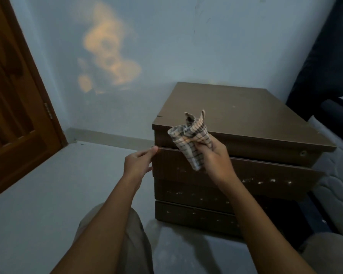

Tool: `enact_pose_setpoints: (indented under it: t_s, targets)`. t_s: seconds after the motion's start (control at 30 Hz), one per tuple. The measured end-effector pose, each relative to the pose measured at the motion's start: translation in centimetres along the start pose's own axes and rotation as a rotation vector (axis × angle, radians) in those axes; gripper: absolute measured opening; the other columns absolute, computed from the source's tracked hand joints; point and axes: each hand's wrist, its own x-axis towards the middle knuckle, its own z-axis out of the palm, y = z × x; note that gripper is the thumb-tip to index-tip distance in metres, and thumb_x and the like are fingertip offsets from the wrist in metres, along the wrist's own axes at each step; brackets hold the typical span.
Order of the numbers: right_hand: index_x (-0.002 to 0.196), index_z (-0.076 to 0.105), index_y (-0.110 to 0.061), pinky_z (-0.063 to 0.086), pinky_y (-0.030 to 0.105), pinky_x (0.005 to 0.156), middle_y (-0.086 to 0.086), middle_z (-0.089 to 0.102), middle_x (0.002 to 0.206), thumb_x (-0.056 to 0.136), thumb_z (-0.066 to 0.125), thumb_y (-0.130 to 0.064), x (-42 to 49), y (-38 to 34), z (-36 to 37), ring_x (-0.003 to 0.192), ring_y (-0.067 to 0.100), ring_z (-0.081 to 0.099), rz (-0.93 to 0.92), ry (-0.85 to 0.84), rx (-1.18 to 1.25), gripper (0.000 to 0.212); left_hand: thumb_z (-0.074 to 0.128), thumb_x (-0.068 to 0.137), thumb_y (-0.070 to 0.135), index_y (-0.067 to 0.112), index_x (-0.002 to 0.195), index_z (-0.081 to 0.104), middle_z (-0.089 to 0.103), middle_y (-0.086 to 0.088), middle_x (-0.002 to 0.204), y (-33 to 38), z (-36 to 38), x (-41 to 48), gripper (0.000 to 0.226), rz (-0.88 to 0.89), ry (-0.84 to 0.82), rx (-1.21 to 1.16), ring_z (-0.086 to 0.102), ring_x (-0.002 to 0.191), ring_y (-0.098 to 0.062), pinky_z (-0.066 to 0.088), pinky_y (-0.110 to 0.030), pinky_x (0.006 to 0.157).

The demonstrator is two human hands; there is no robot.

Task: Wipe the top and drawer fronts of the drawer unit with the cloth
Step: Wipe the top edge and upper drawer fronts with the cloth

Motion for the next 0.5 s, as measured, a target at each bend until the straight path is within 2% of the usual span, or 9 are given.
enact_pose_setpoints:
  t_s: [0.07,0.17,0.27,0.37,0.43,0.5]
  targets:
    - [0.113,0.066,-0.018,0.051,0.021,0.083,-0.003,0.071,0.104,0.099,0.046,-0.007,-1.2,0.6,-1.6,0.097,0.008,0.066,-0.044,0.126,-0.049,0.027,0.069,0.087,0.031,0.011,0.114,0.065,0.064,-0.001,0.105,0.0,0.3,0.2,0.033,-0.008,0.011,-0.001,0.061,0.105,-0.021,0.054,-0.037,0.089]
    - [0.121,0.063,-0.014,0.05,0.013,0.082,-0.009,0.069,0.107,0.097,0.049,-0.002,-3.1,1.3,-3.7,0.096,0.0,0.064,-0.103,0.358,-0.123,0.031,0.068,0.088,0.033,0.011,0.115,0.064,0.065,-0.002,0.109,0.1,0.7,0.7,0.035,-0.021,0.027,-0.019,0.061,0.11,-0.022,0.053,-0.034,0.083]
    - [0.117,0.063,-0.015,0.053,0.014,0.077,-0.007,0.068,0.101,0.096,0.05,-0.005,-4.7,2.3,-5.5,0.09,-0.002,0.063,-0.087,0.517,-0.19,0.027,0.069,0.087,0.033,0.01,0.113,0.064,0.066,-0.007,0.116,0.0,1.2,1.2,0.035,-0.044,0.059,-0.069,0.061,0.114,-0.025,0.054,-0.033,0.081]
    - [0.111,0.062,-0.012,0.051,0.009,0.069,-0.006,0.065,0.094,0.094,0.055,-0.005,-6.1,3.2,-6.9,0.081,-0.006,0.062,-0.079,0.714,-0.2,0.02,0.069,0.087,0.032,0.016,0.102,0.063,0.066,-0.005,0.109,0.1,1.6,1.3,0.022,-0.051,0.068,-0.105,0.061,0.114,-0.026,0.054,-0.037,0.086]
    - [0.111,0.061,-0.005,0.048,0.006,0.065,-0.001,0.064,0.091,0.091,0.058,-0.003,-7.0,4.1,-7.9,0.077,-0.004,0.06,-0.076,0.896,-0.2,0.02,0.068,0.088,0.031,0.018,0.098,0.061,0.065,-0.004,0.107,0.1,1.8,1.2,0.018,-0.049,0.067,-0.11,0.06,0.115,-0.026,0.053,-0.039,0.087]
    - [0.115,0.059,-0.005,0.048,0.007,0.068,0.006,0.065,0.1,0.09,0.059,-0.005,-7.8,5.1,-9.1,0.087,0.008,0.061,-0.047,1.051,-0.185,0.026,0.067,0.088,0.031,0.018,0.101,0.061,0.065,-0.006,0.112,0.1,1.8,1.3,0.019,-0.046,0.069,-0.102,0.059,0.116,-0.026,0.053,-0.039,0.087]
